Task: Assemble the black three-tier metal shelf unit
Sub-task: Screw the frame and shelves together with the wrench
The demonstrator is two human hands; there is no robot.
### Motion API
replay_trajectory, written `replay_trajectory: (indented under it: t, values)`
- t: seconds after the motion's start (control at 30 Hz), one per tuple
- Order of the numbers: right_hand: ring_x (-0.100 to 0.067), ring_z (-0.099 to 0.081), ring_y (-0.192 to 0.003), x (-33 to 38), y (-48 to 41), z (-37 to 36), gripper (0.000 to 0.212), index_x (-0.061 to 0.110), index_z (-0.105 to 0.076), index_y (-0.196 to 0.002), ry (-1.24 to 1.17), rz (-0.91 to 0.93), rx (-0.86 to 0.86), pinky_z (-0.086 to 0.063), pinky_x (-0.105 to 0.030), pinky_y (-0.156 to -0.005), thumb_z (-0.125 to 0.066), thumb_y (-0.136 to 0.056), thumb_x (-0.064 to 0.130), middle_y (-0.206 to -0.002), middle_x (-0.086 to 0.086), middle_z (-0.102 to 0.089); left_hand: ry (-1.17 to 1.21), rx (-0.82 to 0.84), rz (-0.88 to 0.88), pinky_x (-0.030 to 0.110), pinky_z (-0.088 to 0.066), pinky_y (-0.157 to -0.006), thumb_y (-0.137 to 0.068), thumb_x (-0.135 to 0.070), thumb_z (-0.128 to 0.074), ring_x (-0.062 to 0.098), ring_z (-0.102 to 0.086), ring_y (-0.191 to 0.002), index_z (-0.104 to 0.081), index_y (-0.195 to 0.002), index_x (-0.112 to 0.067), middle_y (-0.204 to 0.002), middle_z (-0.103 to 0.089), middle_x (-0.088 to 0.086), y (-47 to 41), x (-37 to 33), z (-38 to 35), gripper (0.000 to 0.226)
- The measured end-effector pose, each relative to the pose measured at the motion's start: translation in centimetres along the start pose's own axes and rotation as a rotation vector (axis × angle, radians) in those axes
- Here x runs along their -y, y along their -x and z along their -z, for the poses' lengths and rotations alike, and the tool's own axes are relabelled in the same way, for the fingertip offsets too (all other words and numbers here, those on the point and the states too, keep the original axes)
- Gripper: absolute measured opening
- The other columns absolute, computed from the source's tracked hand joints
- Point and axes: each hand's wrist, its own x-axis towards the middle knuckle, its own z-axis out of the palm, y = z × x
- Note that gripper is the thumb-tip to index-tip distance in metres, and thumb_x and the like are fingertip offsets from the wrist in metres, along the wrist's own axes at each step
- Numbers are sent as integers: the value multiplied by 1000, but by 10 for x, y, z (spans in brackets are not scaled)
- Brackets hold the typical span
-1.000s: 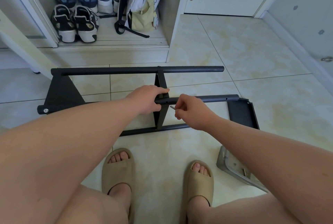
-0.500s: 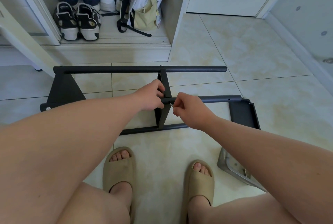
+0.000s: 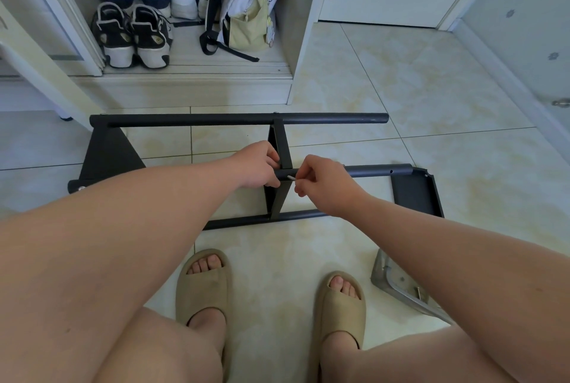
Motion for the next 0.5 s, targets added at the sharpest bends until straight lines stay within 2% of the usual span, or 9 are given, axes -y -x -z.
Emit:
replay_trajectory:
  t: [0.07,0.13,0.27,0.33,0.43,0.5]
  values:
    - [-15,-61,-77,-1,0,-2,4,13,-60,-96,38,7,8,-42,-22,-56,-56,-97,12,-92,-1,-72,2,3,9,24,-44,-68,-79,-3,-79,20,-63,-101,-53,-117,-15,-121,-67,2,-1,0,0,48]
    - [-18,-62,-79,-1,0,-5,4,14,-59,-96,86,23,14,-45,-26,-57,-55,-98,13,-94,-2,-70,-3,25,24,25,-46,-74,-78,-2,-79,21,-65,-101,-56,-122,-11,-120,-68,3,-3,1,0,50]
    - [-26,-64,-87,1,-2,-10,7,17,-57,-95,167,46,28,-58,-40,-72,-54,-99,12,-99,-6,-68,-125,119,46,31,-51,-85,-79,-10,-78,17,-67,-88,-66,-121,-13,-104,-75,3,-6,5,3,44]
    - [-27,-65,-88,2,-4,-12,5,15,-57,-98,211,52,34,-58,-45,-77,-54,-100,13,-101,-8,-67,-182,139,47,33,-48,-92,-82,-14,-75,17,-63,-86,-68,-117,-9,-108,-74,6,-5,5,4,37]
    - [-27,-64,-88,3,-7,-15,5,14,-59,-97,207,38,25,-56,-38,-71,-55,-99,13,-100,-8,-68,-198,148,49,32,-43,-89,-85,-13,-72,19,-55,-89,-67,-110,-6,-112,-72,9,-3,2,6,27]
    - [-26,-66,-87,4,-9,-16,9,15,-58,-89,135,1,9,-50,-31,-63,-58,-98,12,-96,-7,-70,-210,178,50,31,-40,-86,-88,-13,-68,21,-56,-91,-66,-114,-2,-107,-73,10,-4,0,8,28]
